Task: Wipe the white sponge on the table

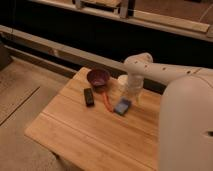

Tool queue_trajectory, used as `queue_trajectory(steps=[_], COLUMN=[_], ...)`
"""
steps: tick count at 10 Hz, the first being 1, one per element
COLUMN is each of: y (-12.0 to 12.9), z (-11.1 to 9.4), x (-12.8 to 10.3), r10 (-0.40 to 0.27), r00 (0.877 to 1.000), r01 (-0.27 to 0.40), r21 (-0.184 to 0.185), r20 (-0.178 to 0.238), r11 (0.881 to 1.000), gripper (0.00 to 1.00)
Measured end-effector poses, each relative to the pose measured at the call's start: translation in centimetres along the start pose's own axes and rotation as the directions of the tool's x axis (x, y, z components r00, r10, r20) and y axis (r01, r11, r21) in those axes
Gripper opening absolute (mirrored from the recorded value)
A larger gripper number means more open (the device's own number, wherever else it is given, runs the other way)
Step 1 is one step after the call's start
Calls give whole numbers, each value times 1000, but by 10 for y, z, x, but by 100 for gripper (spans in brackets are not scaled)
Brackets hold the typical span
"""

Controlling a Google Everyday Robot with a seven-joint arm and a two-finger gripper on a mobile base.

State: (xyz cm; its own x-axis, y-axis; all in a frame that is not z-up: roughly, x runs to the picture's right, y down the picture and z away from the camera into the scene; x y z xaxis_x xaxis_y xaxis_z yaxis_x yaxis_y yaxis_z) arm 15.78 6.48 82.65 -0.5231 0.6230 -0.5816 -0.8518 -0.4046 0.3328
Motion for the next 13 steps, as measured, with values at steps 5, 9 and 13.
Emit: queue_trajectory(steps=[5, 9, 13], y=[14, 32, 17], z=[-2, 5, 31], x=[-3, 1, 3], r10=[-10, -34, 18], r00=[1000, 999, 997], r01=[10, 33, -20], r21=[-32, -40, -28], r20=[0, -18, -73], r11=[999, 999, 999], gripper=[65, 65, 65])
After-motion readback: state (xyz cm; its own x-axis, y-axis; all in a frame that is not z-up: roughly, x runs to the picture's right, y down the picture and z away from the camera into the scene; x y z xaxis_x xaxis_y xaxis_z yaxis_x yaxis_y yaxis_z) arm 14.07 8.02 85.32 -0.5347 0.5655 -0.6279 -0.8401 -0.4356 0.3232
